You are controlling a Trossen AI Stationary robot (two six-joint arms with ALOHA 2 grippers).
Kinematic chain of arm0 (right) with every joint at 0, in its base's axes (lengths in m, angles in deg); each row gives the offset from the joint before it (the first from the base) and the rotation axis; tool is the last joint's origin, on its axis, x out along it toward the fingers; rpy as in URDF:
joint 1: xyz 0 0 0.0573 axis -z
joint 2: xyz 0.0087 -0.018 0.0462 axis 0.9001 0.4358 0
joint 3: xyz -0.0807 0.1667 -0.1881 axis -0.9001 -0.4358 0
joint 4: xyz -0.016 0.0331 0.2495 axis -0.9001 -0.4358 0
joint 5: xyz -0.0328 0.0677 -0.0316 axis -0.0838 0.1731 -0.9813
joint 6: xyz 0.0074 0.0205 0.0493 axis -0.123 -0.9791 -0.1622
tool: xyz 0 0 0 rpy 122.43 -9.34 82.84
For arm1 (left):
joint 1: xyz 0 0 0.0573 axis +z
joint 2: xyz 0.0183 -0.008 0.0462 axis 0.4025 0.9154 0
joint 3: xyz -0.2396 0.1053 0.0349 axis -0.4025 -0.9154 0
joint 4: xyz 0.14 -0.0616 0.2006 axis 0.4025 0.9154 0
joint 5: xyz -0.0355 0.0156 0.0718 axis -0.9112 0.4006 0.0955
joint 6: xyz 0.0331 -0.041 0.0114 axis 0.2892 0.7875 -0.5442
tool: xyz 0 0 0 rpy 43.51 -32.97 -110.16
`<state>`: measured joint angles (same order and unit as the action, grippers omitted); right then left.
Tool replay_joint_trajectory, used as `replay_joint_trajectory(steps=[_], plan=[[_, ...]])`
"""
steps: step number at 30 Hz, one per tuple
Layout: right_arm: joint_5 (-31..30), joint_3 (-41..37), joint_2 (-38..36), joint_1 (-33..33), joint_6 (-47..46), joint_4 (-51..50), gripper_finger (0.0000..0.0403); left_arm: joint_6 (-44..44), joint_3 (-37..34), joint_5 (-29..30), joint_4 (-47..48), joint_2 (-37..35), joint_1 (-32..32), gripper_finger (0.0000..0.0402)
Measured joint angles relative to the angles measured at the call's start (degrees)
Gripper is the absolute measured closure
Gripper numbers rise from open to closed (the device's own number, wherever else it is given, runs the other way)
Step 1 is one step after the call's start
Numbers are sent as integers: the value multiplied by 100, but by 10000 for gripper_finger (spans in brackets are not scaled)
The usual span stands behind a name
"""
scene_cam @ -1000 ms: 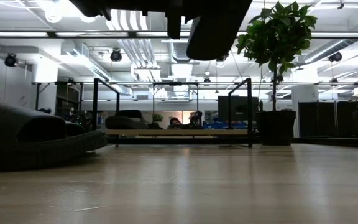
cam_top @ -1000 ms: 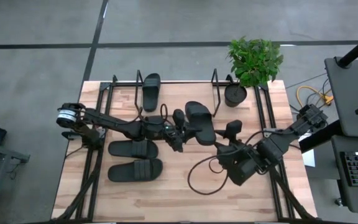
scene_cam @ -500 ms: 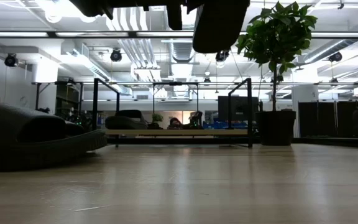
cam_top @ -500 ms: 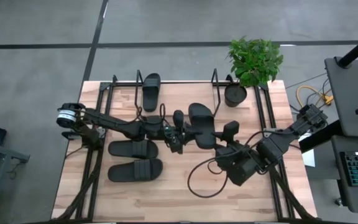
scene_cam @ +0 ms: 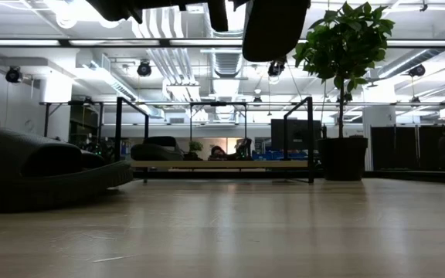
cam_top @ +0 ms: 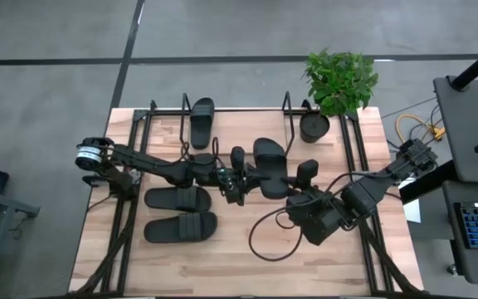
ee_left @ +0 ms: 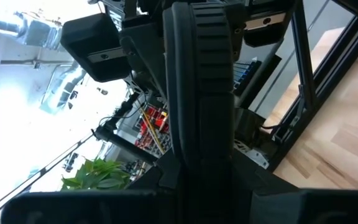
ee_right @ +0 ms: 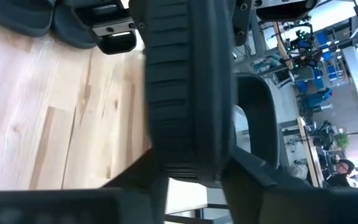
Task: Pick and place slides into the shelf
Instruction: Put the black slide on the shelf
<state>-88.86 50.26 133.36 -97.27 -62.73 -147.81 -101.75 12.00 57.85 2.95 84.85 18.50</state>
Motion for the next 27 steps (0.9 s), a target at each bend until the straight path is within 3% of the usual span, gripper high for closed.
replay_joint_trajectory(steps=[4,10,13,20,27], plan=[[-6,0,0,5,114,-3,355,4,0,-6,-10,0,0,349],[-223,-6,2,11,122,68,355,279,-2,11,-62,-2,0,300],[-437,-62,2,14,164,74,356,541,-2,301,81,-96,-2,279],[-622,-339,31,62,198,101,356,1089,-50,470,1715,-737,-83,225],[-1040,-783,24,325,64,98,356,1096,-76,1797,2599,-1002,-609,206]])
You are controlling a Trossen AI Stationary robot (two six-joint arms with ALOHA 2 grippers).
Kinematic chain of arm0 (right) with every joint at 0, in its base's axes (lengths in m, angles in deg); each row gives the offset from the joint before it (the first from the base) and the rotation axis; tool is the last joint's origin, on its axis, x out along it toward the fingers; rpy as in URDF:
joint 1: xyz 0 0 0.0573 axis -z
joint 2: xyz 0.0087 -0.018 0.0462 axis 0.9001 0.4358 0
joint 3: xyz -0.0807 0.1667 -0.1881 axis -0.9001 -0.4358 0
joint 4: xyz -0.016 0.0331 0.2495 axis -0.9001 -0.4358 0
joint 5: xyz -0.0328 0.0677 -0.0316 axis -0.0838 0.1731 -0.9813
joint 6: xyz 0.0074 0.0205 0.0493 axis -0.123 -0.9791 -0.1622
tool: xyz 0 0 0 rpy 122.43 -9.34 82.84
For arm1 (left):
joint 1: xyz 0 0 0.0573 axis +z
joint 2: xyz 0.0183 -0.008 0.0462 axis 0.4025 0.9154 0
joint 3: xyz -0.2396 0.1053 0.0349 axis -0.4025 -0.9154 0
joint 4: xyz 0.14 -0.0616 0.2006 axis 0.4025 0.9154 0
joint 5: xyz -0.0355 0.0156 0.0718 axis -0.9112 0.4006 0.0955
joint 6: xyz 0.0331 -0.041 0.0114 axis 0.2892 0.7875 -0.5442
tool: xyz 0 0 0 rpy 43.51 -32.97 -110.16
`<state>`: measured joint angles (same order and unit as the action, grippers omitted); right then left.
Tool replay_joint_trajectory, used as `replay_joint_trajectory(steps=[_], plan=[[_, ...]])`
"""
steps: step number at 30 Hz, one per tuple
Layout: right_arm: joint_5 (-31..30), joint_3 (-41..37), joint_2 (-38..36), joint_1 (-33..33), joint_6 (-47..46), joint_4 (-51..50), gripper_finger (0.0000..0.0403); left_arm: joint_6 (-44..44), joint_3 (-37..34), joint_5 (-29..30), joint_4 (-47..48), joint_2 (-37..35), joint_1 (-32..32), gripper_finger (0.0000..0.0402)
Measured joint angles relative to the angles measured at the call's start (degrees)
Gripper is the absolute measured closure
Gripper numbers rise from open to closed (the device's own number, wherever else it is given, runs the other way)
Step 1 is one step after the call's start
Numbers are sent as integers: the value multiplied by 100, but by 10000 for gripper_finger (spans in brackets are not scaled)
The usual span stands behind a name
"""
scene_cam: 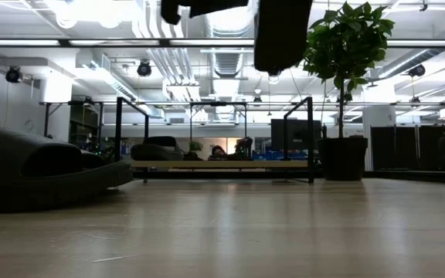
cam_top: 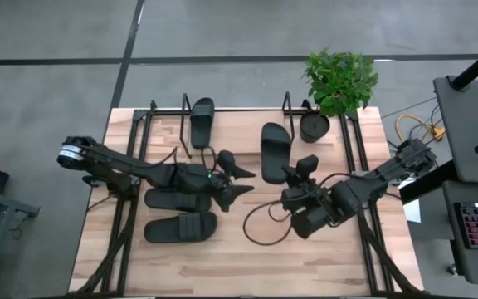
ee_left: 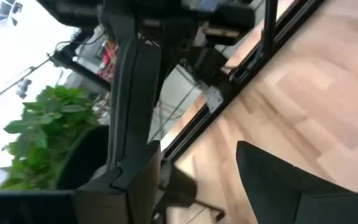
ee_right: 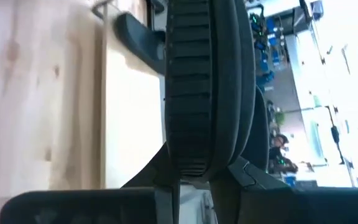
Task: Pick and place slides into the shelf
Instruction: Put the black slide on the shelf
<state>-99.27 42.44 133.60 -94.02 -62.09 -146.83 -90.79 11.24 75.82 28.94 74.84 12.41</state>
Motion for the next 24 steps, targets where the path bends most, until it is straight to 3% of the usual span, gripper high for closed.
replay_joint_trajectory(steps=[7,16,24], plan=[[31,-485,-3,382,58,358,357,-732,25,1284,-138,183,-469,206],[251,-894,0,614,894,1311,357,-1341,79,1610,-830,525,-456,206],[452,-949,0,649,1676,2063,358,-1420,248,1590,-839,716,-372,206]])
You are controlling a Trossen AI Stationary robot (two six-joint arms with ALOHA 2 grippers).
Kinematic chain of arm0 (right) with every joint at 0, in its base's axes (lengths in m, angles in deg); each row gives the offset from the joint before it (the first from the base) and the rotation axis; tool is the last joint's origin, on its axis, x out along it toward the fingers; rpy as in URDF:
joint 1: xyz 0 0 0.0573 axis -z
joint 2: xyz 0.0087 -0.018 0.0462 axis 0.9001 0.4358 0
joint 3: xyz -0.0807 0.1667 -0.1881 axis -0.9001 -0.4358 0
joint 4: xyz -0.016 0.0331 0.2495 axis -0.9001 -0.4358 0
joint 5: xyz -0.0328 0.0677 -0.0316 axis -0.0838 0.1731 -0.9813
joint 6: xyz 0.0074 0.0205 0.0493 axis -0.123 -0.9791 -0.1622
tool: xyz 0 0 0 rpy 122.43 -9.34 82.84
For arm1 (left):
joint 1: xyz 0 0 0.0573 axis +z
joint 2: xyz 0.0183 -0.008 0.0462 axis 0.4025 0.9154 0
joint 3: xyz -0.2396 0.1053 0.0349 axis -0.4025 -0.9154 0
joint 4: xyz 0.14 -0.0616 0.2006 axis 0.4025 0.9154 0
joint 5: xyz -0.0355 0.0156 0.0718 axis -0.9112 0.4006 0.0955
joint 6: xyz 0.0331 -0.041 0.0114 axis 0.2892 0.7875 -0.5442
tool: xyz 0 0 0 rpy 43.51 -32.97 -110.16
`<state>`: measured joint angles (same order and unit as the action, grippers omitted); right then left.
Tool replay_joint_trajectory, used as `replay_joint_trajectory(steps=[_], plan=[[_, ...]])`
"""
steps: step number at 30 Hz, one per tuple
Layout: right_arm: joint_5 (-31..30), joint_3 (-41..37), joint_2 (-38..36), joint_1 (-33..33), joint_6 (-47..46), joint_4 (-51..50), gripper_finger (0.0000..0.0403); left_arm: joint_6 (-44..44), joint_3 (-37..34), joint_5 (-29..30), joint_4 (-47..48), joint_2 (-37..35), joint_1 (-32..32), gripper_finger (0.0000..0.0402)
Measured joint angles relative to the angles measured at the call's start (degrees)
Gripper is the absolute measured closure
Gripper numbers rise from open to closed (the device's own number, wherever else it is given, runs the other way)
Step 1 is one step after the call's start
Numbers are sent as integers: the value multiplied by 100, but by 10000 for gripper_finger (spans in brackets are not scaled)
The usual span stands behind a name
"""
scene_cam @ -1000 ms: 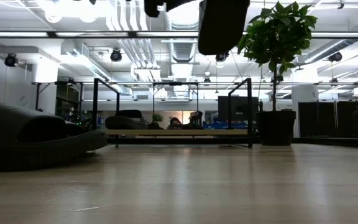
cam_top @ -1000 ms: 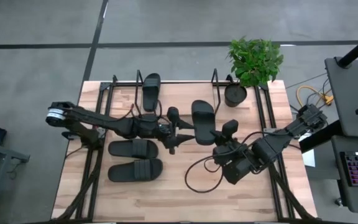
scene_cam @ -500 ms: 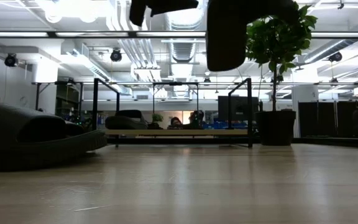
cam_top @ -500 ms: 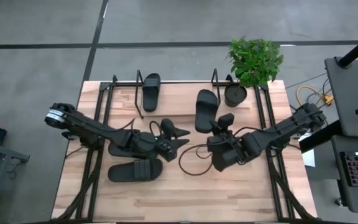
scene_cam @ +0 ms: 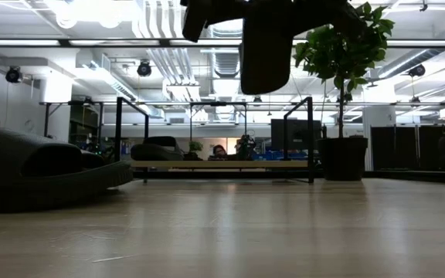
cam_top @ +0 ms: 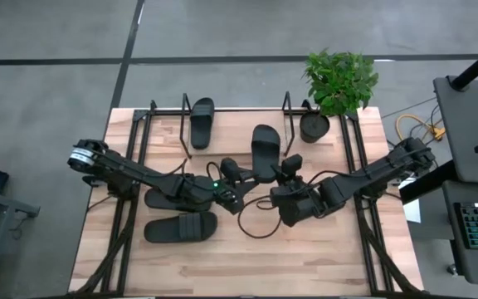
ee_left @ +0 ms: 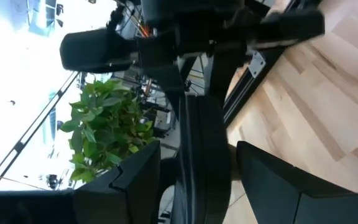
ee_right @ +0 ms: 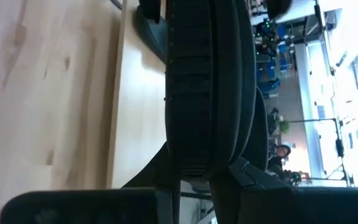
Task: Pick and place slides into the shelf
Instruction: Put the black slide on the shelf
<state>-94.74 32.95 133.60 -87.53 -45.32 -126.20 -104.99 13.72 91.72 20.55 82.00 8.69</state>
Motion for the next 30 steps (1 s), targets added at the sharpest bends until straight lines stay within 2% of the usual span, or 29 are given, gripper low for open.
replay_joint_trajectory(steps=[11,19,30], plan=[[-19,-6,0,396,481,445,358,156,93,4,-2,32,82,206],[66,-28,0,539,910,874,358,166,93,602,7,32,237,206],[96,-35,0,647,1081,1006,358,175,93,619,48,32,395,206]])
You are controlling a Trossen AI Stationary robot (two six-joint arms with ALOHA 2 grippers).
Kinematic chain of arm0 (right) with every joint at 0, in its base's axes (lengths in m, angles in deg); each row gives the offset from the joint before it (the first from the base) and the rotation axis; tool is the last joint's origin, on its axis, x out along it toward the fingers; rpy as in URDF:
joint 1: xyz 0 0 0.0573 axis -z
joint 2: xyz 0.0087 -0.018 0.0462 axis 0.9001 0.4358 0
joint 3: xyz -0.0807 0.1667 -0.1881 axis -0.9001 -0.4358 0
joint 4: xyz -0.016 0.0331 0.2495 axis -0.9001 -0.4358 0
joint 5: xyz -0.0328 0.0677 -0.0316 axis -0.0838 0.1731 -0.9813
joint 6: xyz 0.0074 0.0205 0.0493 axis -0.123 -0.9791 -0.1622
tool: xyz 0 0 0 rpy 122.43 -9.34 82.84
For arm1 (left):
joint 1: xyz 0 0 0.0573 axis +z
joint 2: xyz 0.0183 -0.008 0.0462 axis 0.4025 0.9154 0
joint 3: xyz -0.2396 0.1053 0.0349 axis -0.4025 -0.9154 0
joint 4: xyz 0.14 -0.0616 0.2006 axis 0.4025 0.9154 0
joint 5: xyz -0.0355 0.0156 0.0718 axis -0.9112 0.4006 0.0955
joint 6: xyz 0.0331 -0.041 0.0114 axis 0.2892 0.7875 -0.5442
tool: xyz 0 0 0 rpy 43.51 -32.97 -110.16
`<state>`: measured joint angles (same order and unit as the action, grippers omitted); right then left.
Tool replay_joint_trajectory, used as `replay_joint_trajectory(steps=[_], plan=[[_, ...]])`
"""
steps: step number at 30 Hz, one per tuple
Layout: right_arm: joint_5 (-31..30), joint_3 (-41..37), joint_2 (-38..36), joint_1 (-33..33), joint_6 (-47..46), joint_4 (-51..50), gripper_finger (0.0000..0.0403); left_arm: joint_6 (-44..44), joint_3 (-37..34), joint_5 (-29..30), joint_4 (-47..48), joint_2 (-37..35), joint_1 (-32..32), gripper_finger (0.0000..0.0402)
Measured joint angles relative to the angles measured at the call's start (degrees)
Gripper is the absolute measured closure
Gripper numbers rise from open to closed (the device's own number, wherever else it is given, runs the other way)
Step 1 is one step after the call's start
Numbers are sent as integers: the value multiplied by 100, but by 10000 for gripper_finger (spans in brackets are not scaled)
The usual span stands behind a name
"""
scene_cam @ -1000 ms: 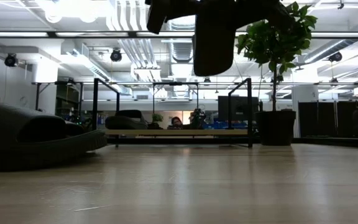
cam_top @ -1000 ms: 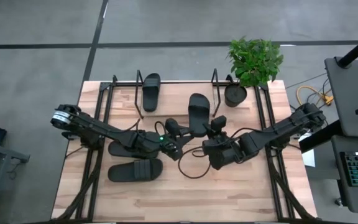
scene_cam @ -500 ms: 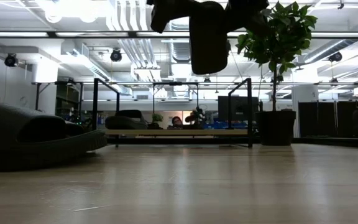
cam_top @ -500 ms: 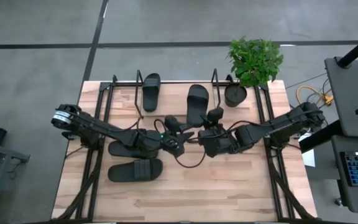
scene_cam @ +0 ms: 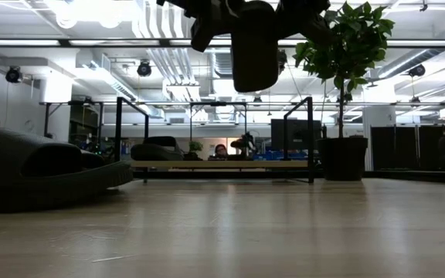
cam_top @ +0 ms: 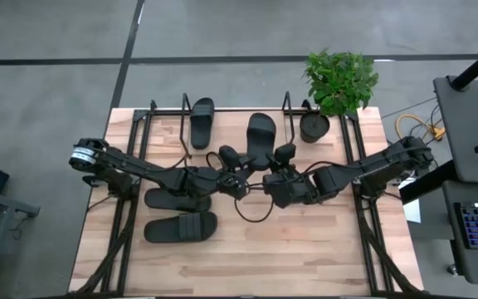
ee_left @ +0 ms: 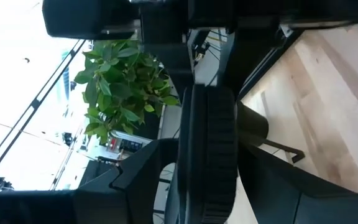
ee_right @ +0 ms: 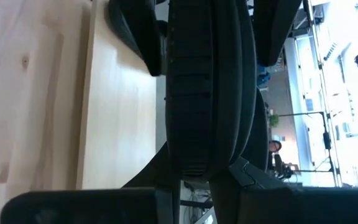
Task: Pick and place slides into the shelf
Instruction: Put the black slide on the shelf
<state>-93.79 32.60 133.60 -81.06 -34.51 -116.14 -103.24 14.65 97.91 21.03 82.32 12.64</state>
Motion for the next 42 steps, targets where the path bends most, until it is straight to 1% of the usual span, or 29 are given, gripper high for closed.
replay_joint_trajectory(steps=[8,15,20,24,38,42], plan=[[23,-21,18,128,213,381,358,36,0,-11,-38,0,28,206],[-32,-23,294,145,642,630,358,179,-7,130,153,0,140,206],[-87,-1,352,174,694,654,358,195,-39,157,138,0,136,206],[-150,-1,339,195,709,687,358,210,-56,302,145,0,140,206],[-172,1,343,254,614,852,358,293,-76,303,153,0,152,206],[-174,11,343,256,592,855,358,291,-79,497,158,0,183,206]])
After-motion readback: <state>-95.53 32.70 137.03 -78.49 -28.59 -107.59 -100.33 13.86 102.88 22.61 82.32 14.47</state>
